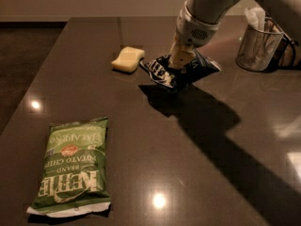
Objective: Move blue chip bag near sponge
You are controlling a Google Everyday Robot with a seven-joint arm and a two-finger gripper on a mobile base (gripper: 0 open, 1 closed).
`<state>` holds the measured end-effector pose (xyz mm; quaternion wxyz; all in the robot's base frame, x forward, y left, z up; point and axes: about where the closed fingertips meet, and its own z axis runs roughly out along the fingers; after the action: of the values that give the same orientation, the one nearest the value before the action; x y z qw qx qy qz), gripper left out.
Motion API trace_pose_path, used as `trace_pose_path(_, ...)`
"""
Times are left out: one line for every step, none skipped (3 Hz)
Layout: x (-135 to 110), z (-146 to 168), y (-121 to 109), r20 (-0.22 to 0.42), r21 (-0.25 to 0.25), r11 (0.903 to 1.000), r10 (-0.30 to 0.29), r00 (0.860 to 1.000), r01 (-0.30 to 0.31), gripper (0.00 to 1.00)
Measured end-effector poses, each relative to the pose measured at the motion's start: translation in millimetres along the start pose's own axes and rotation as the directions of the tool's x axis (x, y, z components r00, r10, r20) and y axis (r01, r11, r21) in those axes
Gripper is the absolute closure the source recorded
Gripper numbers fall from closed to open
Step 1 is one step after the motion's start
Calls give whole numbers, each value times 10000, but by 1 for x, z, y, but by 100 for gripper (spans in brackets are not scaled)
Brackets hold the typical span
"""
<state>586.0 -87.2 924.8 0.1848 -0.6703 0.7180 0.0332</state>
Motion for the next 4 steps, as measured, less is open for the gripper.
trace_pose_path(-25,7,-26,531,8,9999,131,9985,-132,100)
trace_pose_path(-44,17,-46,773,4,9995,321,9965,-322,83)
trace_pose_path(-54,25,-61,875,-16,9985,545,9947,-546,59)
trace_pose_path(-55,26,-62,898,-2,9986,529,9946,-531,36)
